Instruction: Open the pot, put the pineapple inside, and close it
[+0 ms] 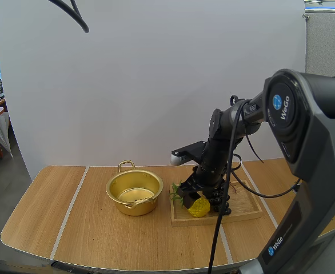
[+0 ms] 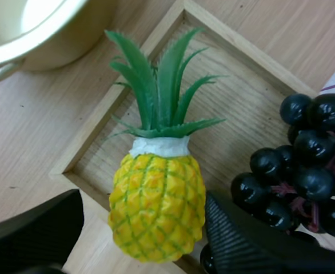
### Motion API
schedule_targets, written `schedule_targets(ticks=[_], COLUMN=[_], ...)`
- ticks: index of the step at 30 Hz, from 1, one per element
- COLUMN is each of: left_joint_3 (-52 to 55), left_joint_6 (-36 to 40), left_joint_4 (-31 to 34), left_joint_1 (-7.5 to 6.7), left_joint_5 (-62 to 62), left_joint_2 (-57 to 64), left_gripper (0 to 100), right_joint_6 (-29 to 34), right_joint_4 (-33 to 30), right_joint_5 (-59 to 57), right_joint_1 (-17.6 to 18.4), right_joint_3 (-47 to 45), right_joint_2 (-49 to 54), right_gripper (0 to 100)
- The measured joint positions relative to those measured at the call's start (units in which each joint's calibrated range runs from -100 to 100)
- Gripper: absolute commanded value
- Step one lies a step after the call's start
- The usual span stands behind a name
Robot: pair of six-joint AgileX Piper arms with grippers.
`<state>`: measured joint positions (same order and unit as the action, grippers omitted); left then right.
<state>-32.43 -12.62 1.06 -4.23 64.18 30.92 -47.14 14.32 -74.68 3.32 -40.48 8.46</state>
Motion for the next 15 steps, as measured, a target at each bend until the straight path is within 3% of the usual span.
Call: schedule_targets(ticks=[15], left_joint_3=[0.00], left_joint_6=[0.00], left_joint_4=[0.00], left_joint_1=[0.00], left_joint_5=[0.00], left_joint_2=[0.00], left_gripper=[0], right_joint_6=[0.00], right_joint_4=[0.28], right_joint_5=[6.21], right_joint_1=[0.00], right_joint_3=[0.00], right_joint_2=[-6.42], right_gripper=[100])
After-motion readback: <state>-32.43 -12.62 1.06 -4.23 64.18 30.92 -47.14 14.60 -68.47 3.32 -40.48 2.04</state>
